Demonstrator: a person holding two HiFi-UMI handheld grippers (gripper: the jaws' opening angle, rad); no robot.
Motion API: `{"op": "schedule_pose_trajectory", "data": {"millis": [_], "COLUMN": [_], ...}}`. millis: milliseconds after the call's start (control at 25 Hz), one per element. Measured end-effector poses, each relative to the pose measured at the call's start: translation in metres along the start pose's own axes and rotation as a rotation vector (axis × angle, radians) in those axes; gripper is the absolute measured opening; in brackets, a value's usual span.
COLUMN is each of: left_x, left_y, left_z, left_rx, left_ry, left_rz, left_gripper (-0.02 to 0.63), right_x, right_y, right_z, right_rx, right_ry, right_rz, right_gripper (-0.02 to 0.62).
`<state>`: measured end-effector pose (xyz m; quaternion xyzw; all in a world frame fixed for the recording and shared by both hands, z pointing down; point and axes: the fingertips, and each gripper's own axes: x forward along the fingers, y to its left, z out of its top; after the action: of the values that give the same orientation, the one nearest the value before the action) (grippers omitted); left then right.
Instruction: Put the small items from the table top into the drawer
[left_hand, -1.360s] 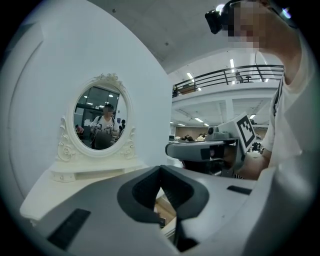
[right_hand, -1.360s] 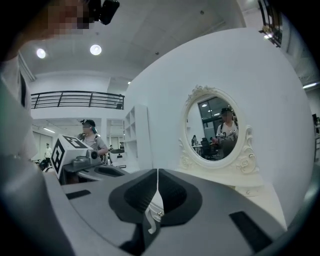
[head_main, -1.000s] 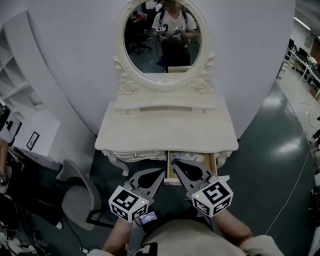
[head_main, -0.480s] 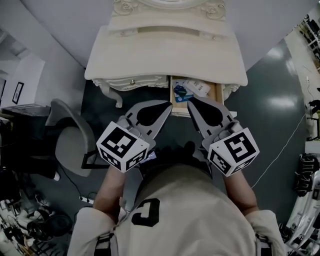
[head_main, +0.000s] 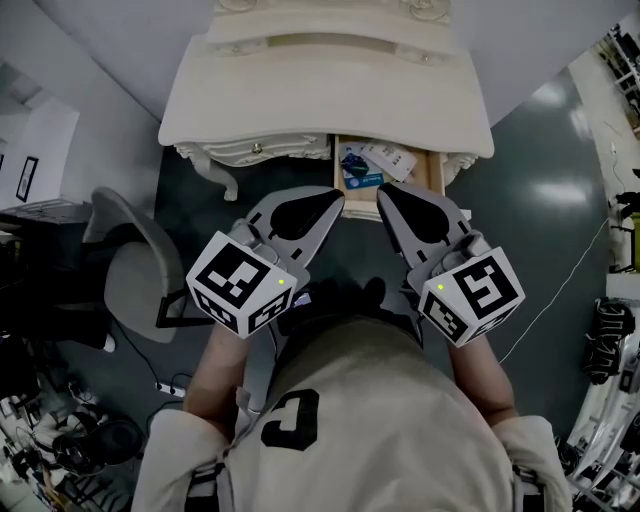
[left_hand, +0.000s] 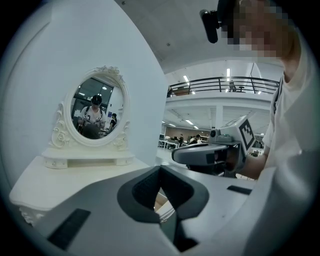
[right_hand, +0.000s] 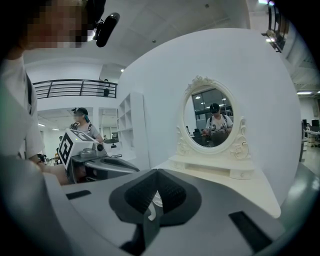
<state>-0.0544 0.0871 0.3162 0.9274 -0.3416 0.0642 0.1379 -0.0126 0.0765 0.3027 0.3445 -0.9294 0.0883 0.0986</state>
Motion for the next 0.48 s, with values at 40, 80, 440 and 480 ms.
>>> {"op": "schedule_pose_trajectory", "data": {"millis": [40,80,440,480], "left_x": [0.001,0.003,0.014,0.015], "left_y": [-0.001,-0.002,-0.012,-0.013], "left_z": [0.000,-0.001,0.000,-0.001], "left_rx": [-0.001,-0.002,0.000,-0.001], "left_ry": [0.001,0.002,0.009,0.011], "left_rz": [0.000,0.000,0.017,0.021], "left_gripper": [0.057,0.056,0.056,0.056], "right_x": [-0.001,-0.002,-0.012,-0.013], "right_y": [-0.001,-0.002,-0.012,-0.013], "right_z": [-0.001,-0.001,-0.005,-0.006], "right_rx": [0.001,0.001,0.001,0.002], "right_ry": [0.002,0.002,0.004,0.005], "right_rz": [0.000,0.000,0.024,0.026], "right_gripper": [0.028,0.029,0.028,0.028]}}
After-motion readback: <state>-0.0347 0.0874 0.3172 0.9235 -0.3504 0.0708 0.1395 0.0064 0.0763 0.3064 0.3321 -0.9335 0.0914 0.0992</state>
